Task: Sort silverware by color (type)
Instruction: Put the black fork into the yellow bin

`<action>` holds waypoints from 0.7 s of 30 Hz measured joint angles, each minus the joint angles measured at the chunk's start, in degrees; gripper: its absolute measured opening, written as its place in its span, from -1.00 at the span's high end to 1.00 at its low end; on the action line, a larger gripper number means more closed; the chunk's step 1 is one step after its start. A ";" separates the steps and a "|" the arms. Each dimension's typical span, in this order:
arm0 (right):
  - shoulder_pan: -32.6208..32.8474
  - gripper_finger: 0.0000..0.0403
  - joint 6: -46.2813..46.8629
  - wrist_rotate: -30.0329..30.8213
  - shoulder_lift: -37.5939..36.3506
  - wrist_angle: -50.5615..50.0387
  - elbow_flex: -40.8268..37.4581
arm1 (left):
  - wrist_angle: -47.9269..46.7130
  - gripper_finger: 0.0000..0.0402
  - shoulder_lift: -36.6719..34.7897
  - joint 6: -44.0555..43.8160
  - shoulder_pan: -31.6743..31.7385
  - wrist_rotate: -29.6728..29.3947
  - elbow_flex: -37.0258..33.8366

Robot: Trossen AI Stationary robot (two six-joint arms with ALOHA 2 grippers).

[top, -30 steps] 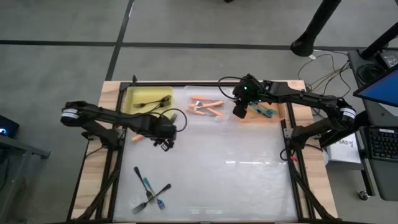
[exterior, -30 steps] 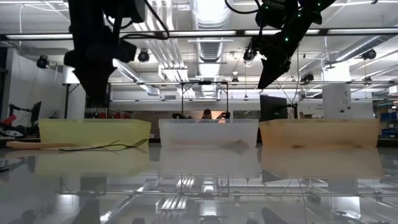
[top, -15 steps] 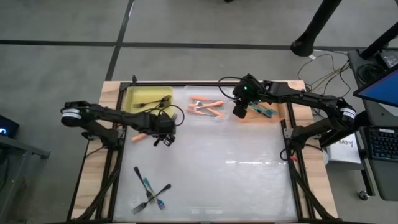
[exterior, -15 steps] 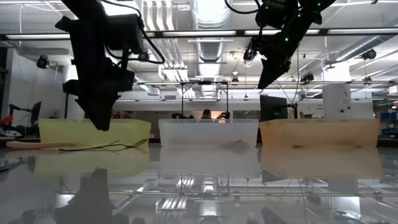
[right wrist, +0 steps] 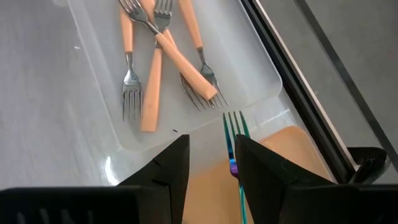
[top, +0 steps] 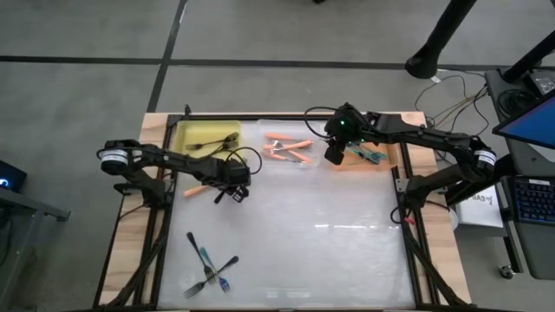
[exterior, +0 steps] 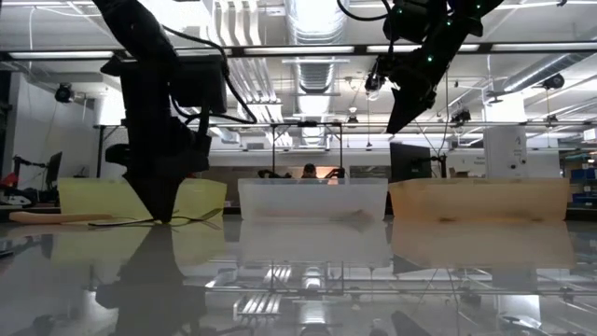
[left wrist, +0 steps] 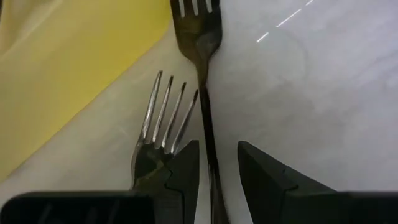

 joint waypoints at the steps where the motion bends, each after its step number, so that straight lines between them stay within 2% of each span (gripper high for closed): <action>1: 0.00 0.40 0.05 0.00 0.00 0.00 0.00 | 0.25 0.54 0.34 0.00 0.39 0.21 0.02; 7: -0.01 0.40 0.50 0.00 0.00 0.00 0.00 | 0.30 0.59 2.59 1.07 1.83 2.33 0.31; 14: -0.02 0.40 0.42 0.00 0.00 0.00 0.00 | 1.13 0.96 2.14 0.96 1.99 6.02 0.15; 21: -0.01 0.40 0.39 0.00 0.00 -0.09 0.00 | 1.01 0.99 -0.01 -1.33 2.06 7.97 0.21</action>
